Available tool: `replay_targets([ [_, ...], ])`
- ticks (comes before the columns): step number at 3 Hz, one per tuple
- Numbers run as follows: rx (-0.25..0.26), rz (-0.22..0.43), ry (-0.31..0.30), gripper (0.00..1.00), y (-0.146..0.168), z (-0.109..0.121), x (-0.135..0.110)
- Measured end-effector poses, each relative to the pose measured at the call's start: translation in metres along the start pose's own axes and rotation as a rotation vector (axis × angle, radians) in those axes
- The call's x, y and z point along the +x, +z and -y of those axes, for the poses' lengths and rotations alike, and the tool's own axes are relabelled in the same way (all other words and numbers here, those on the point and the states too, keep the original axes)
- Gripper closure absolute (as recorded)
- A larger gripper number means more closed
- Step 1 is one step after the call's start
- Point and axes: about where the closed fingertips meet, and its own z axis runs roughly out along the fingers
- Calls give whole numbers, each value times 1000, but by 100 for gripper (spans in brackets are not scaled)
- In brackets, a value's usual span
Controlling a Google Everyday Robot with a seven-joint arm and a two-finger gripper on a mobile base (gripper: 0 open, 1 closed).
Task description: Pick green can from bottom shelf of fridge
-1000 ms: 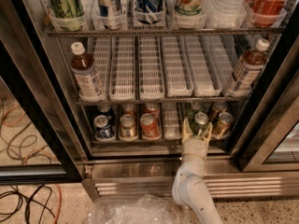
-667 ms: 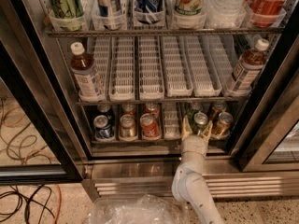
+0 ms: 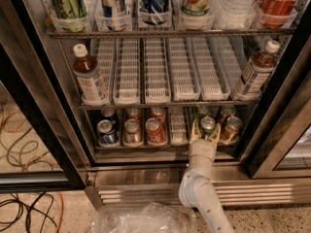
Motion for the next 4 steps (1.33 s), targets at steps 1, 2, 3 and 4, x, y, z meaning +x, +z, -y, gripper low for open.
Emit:
replay_targets([
  [1, 0, 0, 0, 72, 0, 0, 0],
  [2, 0, 0, 0, 94, 0, 0, 0],
  [3, 0, 0, 0, 100, 0, 0, 0],
  [4, -7, 23, 17, 100, -4, 0, -5],
])
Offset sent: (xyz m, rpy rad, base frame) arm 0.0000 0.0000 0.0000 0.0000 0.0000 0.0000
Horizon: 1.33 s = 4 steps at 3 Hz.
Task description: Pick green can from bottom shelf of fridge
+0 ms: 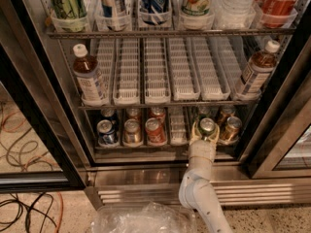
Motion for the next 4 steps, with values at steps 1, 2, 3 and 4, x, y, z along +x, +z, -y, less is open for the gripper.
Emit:
replay_targets([
  [1, 10, 17, -7, 100, -6, 3, -13],
  [2, 11, 10, -43, 100, -13, 6, -39],
  [3, -13, -8, -54, 100, -15, 0, -59],
  [4, -45, -31, -76, 100, -23, -1, -69],
])
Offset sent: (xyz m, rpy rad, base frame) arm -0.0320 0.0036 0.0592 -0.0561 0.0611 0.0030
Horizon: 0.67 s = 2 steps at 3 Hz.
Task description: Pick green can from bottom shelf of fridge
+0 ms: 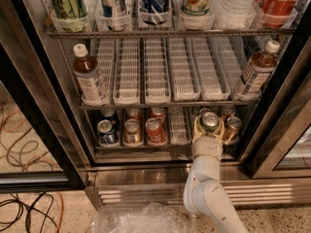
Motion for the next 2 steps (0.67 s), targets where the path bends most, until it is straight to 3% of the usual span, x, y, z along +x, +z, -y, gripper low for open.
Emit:
replay_targets([
  [2, -140, -46, -93, 100, -54, 10, 32],
])
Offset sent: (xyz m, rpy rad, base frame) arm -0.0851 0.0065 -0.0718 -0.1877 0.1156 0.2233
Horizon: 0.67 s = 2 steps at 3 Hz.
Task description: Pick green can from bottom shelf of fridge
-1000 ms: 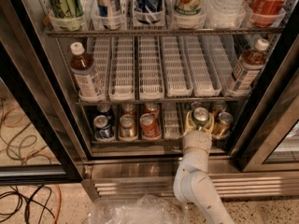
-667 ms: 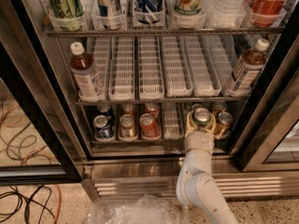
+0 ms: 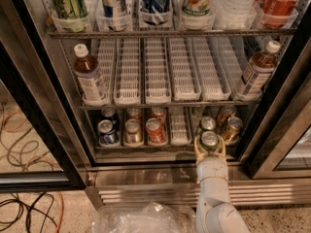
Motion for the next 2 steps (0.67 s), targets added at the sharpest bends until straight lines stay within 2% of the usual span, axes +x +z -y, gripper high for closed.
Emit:
replay_targets([
  [2, -17, 13, 18, 100, -9, 0, -7],
])
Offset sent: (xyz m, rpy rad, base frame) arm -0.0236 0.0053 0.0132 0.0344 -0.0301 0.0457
